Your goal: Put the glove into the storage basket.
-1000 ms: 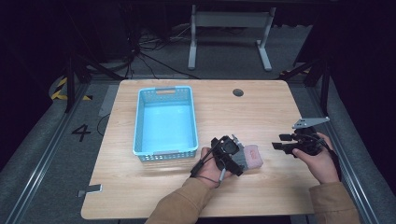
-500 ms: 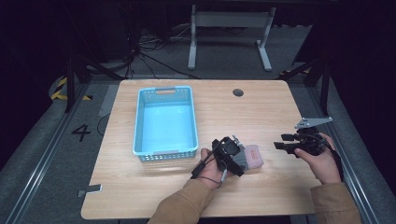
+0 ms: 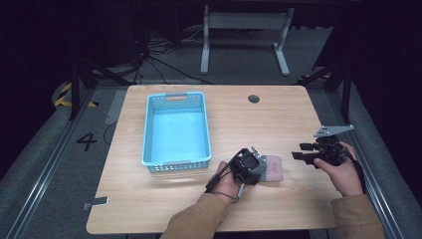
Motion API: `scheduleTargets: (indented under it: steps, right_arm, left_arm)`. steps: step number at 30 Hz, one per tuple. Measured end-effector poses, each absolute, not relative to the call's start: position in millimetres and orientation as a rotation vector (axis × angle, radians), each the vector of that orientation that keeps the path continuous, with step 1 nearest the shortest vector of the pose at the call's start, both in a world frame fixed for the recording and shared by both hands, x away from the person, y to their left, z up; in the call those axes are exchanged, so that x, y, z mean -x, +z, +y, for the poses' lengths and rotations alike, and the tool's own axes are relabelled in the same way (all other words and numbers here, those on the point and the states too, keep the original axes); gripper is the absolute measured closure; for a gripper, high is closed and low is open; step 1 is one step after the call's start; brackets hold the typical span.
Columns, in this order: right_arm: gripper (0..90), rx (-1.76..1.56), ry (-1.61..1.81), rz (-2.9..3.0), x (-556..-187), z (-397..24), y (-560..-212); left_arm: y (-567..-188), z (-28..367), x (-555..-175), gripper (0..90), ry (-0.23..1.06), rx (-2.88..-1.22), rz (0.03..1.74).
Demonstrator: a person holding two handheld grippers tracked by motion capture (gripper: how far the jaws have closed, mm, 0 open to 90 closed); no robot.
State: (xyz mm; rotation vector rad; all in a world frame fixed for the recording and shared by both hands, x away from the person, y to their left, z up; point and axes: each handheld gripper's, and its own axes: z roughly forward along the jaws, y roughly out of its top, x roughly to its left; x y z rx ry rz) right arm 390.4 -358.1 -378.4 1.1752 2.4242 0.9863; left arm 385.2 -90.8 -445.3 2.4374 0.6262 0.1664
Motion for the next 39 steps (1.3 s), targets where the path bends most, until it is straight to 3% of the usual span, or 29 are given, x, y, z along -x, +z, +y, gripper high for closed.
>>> scheduleTargets:
  steps: [15, 30, 39]
  right_arm:
    - [47.1, -1.185, 0.994, 2.41, -391.5, -362.3, -377.8]
    - [46.7, -1.17, 1.006, 2.419, -405.8, -354.9, -377.8]
    - [46.7, -1.16, 1.002, 2.43, -415.6, -348.7, -383.0]
  left_arm:
    - [-439.8, -85.6, -387.3, 63.7, 0.132, -2.404, 0.661]
    - [-412.4, -61.4, -386.2, 63.9, 0.079, -2.358, 0.695]
    - [-386.9, -44.5, -384.5, 63.8, 0.119, -2.317, 0.696]
